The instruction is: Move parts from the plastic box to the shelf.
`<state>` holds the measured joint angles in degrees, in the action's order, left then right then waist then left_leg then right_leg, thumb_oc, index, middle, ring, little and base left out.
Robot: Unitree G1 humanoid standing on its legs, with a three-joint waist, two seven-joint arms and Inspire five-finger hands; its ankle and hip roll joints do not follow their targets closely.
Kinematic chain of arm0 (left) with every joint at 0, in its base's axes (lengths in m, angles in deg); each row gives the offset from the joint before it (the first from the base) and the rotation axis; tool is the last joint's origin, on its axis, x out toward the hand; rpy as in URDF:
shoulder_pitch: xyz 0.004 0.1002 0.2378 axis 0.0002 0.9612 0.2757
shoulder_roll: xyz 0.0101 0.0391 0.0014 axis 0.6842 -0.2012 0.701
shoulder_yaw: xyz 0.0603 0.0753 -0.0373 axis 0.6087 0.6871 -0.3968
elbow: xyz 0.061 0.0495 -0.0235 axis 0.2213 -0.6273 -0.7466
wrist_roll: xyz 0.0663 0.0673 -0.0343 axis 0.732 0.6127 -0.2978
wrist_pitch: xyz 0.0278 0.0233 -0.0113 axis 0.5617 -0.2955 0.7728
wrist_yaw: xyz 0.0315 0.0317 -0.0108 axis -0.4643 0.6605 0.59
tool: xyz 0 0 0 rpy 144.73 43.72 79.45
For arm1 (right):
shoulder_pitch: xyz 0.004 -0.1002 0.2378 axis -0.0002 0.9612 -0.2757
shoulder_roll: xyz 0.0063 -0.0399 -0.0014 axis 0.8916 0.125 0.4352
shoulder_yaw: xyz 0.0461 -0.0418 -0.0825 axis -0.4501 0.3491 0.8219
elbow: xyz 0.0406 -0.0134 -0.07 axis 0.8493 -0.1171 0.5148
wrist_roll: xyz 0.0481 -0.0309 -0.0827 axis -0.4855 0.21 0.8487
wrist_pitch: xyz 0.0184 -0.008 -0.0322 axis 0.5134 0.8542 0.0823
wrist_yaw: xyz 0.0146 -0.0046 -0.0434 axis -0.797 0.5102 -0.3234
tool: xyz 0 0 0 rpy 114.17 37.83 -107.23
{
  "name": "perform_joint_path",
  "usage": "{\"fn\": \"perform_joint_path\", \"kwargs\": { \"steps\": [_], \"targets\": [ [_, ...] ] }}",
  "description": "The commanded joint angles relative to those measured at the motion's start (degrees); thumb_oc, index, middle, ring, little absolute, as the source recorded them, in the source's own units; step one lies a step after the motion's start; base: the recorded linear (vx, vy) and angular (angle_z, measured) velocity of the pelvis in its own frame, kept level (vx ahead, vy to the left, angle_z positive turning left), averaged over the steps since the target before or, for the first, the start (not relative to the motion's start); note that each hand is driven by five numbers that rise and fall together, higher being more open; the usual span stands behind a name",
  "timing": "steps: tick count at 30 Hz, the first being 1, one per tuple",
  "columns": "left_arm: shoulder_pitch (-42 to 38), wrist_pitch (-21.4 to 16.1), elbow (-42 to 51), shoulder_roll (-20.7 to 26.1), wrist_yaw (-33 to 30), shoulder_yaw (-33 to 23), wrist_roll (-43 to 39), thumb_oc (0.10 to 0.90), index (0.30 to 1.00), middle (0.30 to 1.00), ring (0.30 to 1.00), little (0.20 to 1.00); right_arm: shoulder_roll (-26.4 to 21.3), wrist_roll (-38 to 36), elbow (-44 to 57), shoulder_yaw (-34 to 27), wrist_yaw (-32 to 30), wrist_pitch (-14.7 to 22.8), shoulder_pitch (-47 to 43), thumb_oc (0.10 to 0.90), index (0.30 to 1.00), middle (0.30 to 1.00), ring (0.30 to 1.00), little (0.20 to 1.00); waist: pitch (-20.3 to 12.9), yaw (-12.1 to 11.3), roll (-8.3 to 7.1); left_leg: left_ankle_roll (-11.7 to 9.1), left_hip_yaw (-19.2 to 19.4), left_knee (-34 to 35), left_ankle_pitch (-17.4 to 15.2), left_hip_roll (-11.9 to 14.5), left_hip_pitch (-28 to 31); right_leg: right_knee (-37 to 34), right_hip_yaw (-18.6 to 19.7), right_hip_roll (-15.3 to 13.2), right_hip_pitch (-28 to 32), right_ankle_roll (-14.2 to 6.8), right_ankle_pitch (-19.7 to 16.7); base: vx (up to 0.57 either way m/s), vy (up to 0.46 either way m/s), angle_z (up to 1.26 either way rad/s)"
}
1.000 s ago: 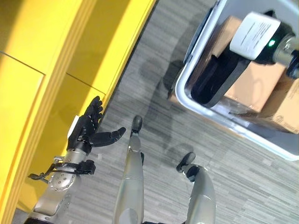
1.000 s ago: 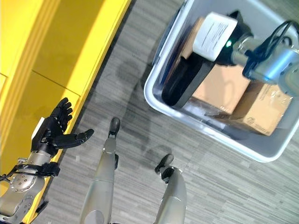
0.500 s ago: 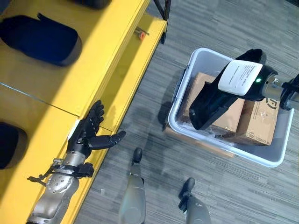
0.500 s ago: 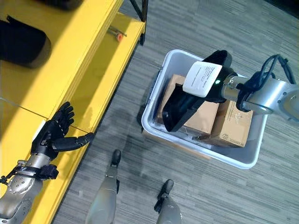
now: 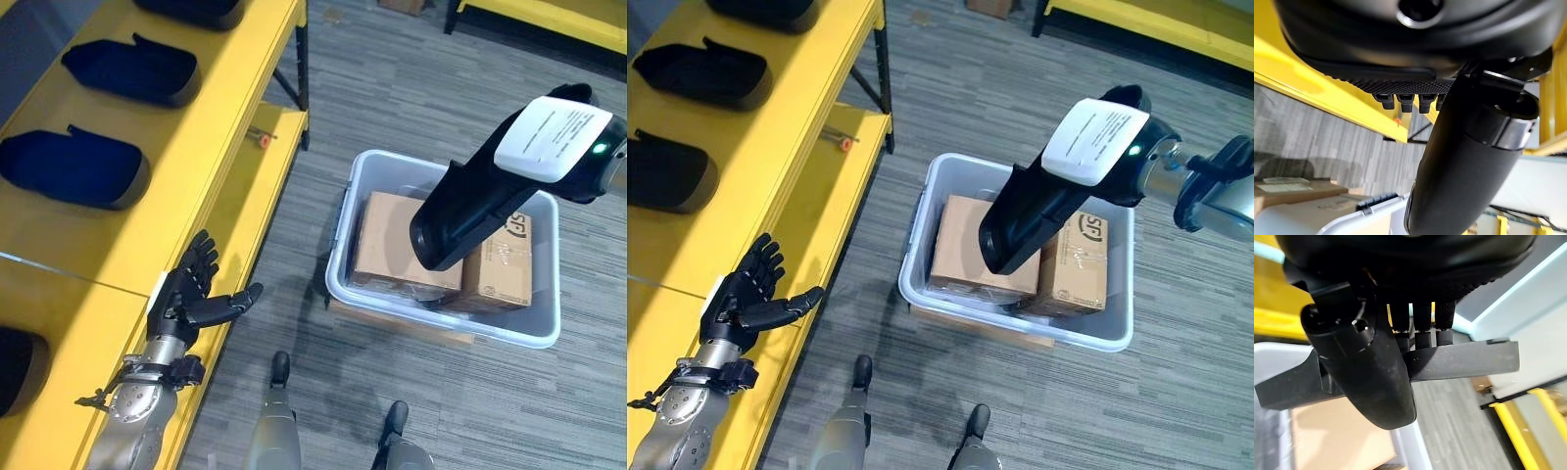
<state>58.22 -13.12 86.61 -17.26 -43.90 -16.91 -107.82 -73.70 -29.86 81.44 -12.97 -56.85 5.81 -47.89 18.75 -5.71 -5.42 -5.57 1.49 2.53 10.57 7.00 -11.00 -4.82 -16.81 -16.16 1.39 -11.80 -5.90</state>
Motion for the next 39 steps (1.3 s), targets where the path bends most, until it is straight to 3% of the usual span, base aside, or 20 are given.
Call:
{"fn": "perform_joint_path", "kwargs": {
  "steps": [1, 3, 9, 16, 20, 23, 24, 27, 28, 39],
  "targets": [
    [1.3, -4.84, 2.74, 0.32, 0.26, 0.52, 2.4, 0.9, 1.0, 1.0, 1.0, 1.0, 1.57, -5.04, -1.12, -11.26, -6.0, -4.61, 8.6, 0.4, 0.3, 0.3, 0.3, 0.3, -16.28, 0.9, -1.14, -2.99, -0.59, 2.47, -6.98, 5.29, 7.4, 3.78, 2.65, 0.57, -1.11, -2.54, 0.13, 0.06, 0.02, -0.13],
    [0.6, -5.21, 2.73, -0.18, -0.2, 0.57, 3.9, 0.9, 1.0, 1.0, 1.0, 1.0, 2.63, -5.79, -1.32, -16.12, -7.06, -4.72, 12.2, 0.4, 0.3, 0.3, 0.3, 0.3, -17.0, 1.58, -0.89, -2.94, -0.23, 2.47, -7.19, 5.42, 8.03, 3.98, 2.92, 0.57, -0.78, -2.58, 0.34, 0.03, 0.012, -0.17],
    [-2.0, -6.44, 2.72, -0.03, -2.32, 1.81, 8.5, 0.9, 1.0, 1.0, 1.0, 1.0, 9.32, -6.71, 0.51, -44.28, -11.74, -4.87, 36.11, 0.4, 0.3, 0.3, 0.3, 0.3, -18.63, 2.47, -1.89, -2.65, 0.58, 2.47, -8.1, 5.82, 10.01, 4.51, 4.27, 0.8, 0.14, -2.35, 1.28, 0.04, 0.005, -0.13],
    [-4.79, -8.01, 3.19, 0.63, -5.26, 2.91, 13.57, 0.9, 1.0, 1.0, 1.0, 1.0, 17.73, -11.41, 4.6, -60.22, -15.71, -3.85, 46.81, 0.4, 0.3, 0.3, 0.3, 0.3, -19.51, 2.25, -2.02, -2.52, 1.25, 2.47, -8.56, 6.18, 11.38, 4.61, 5.27, 1.04, 0.81, -2.08, 2.07, 0.02, -0.001, -0.12],
    [-6.6, -9.03, 2.97, 1.16, -8.06, 2.4, 17.9, 0.9, 1.0, 1.0, 1.0, 1.0, 21.29, -14.51, 6.52, -62.73, -16.43, -2.79, 48.18, 0.4, 0.3, 0.3, 0.3, 0.3, -20.0, 2.35, -1.75, -2.61, 1.39, 2.47, -8.64, 6.37, 11.63, 4.66, 5.53, 1.27, 1.13, -1.8, 2.6, 0.0, 0.0, 0.0],
    [-7.99, -9.72, 2.84, 2.83, -11.91, 1.5, 24.7, 0.9, 1.0, 1.0, 1.0, 1.0, 21.97, -15.79, 6.83, -63.1, -16.94, -2.18, 48.32, 0.4, 0.3, 0.3, 0.3, 0.3, -20.38, 2.62, -1.84, -2.79, 1.61, 2.47, -8.7, 6.61, 11.83, 4.35, 5.53, 1.38, 1.41, -1.78, 2.72, 0.0, 0.0, 0.0],
    [-9.1, -9.77, 2.37, 4.18, -14.8, 1.14, 30.24, 0.9, 1.0, 1.0, 1.0, 1.0, 22.35, -16.56, 6.9, -62.99, -17.71, -1.61, 48.13, 0.4, 0.3, 0.3, 0.3, 0.3, -20.66, 2.84, -1.84, -2.89, 1.82, 2.47, -8.75, 6.63, 12.01, 4.21, 5.6, 1.48, 1.51, -1.74, 2.76, 0.0, 0.0, 0.0],
    [-9.6, -9.91, 2.06, 5.13, -16.63, 1.1, 33.64, 0.9, 1.0, 1.0, 1.0, 1.0, 22.4, -16.97, 6.92, -62.99, -18.07, -1.28, 48.06, 0.4, 0.3, 0.3, 0.3, 0.3, -20.75, 2.95, -1.92, -2.94, 1.91, 2.47, -8.79, 6.67, 12.08, 4.14, 5.57, 1.49, 1.57, -1.74, 2.79, 0.0, 0.0, 0.0],
    [-10.74, -9.63, 1.01, 7.52, -20.96, 0.9, 41.83, 0.9, 1.0, 1.0, 1.0, 1.0, 22.14, -17.15, 7.06, -62.77, -19.54, 0.0, 47.93, 0.4, 0.3, 0.3, 0.3, 0.3, -21.04, 3.39, -2.06, -3.09, 2.07, 2.47, -8.85, 6.86, 12.26, 4.06, 5.68, 1.6, 1.81, -1.75, 2.92, 0.0, 0.0, 0.0],
    [-14.34, -7.17, 0.62, 13.81, -35.11, 2.58, 66.53, 0.9, 1.0, 1.0, 1.0, 1.0, 19.28, -15.07, 6.79, -59.37, -25.54, 2.41, 46.36, 0.4, 0.3, 0.3, 0.3, 0.3, -21.83, 4.63, -3.03, -3.5, 3.34, 2.47, -9.47, 7.28, 13.29, 4.23, 6.37, 1.78, 1.94, -1.86, 3.3, 0.0, -0.003, -0.01]
  ]
}}
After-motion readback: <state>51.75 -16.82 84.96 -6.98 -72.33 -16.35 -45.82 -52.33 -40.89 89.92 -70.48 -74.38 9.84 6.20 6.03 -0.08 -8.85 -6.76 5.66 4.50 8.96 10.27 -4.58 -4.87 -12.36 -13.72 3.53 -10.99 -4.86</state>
